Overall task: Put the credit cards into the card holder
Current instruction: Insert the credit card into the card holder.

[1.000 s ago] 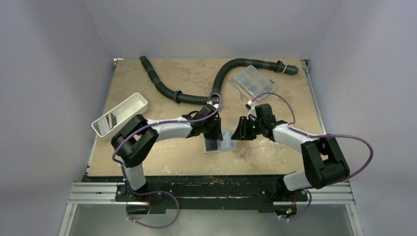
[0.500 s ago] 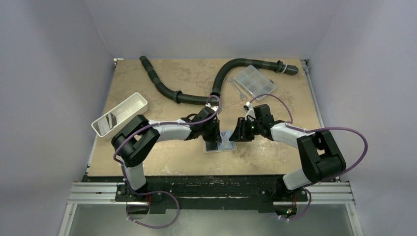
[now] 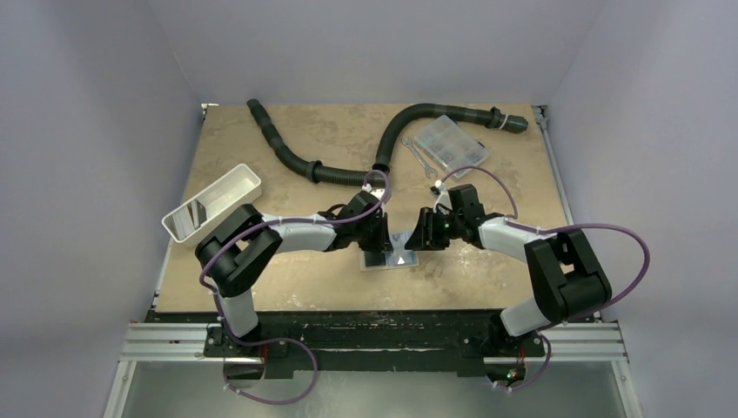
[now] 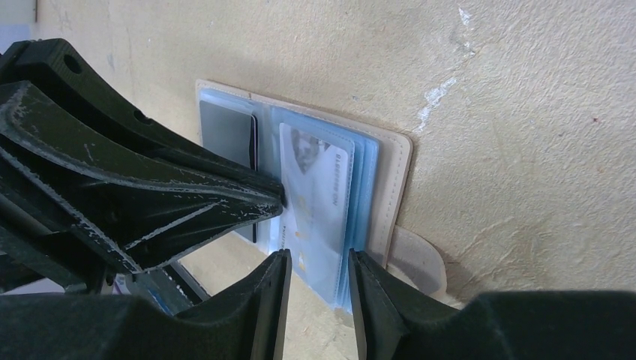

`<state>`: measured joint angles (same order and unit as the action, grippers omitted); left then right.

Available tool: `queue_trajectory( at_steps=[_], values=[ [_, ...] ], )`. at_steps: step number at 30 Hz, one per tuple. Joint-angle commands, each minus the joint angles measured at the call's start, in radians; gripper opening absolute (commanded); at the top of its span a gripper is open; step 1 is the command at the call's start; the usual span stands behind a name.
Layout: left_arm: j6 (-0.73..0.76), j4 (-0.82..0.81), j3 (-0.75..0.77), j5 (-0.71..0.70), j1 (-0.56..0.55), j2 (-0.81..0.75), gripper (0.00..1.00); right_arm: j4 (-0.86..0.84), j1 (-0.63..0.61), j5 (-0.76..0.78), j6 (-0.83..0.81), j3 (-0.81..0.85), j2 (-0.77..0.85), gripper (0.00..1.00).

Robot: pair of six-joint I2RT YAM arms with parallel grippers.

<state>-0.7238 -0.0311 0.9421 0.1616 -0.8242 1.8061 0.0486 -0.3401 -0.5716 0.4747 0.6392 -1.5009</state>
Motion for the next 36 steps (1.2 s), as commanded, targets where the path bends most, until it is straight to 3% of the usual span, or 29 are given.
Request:
queue_trajectory(
  at_steps=[1, 17, 26, 36],
  values=[
    [-0.001, 0.046, -0.044, -0.033, 0.000, 0.006, 0.00, -0.030, -0.004, -0.018, -0.001, 0.013, -0.010, 0.42],
    [-0.008, -0.004, -0.068, -0.024, 0.001, -0.008, 0.00, -0.042, -0.057, -0.041, 0.019, 0.038, -0.009, 0.43],
    [0.004, 0.023, -0.041, -0.020, 0.002, -0.053, 0.01, 0.050, -0.119, 0.037, 0.002, 0.087, 0.044, 0.43],
    [0.013, 0.097, -0.037, -0.032, 0.013, -0.156, 0.12, 0.056, -0.170, 0.049, 0.008, 0.130, 0.025, 0.46]
  ],
)
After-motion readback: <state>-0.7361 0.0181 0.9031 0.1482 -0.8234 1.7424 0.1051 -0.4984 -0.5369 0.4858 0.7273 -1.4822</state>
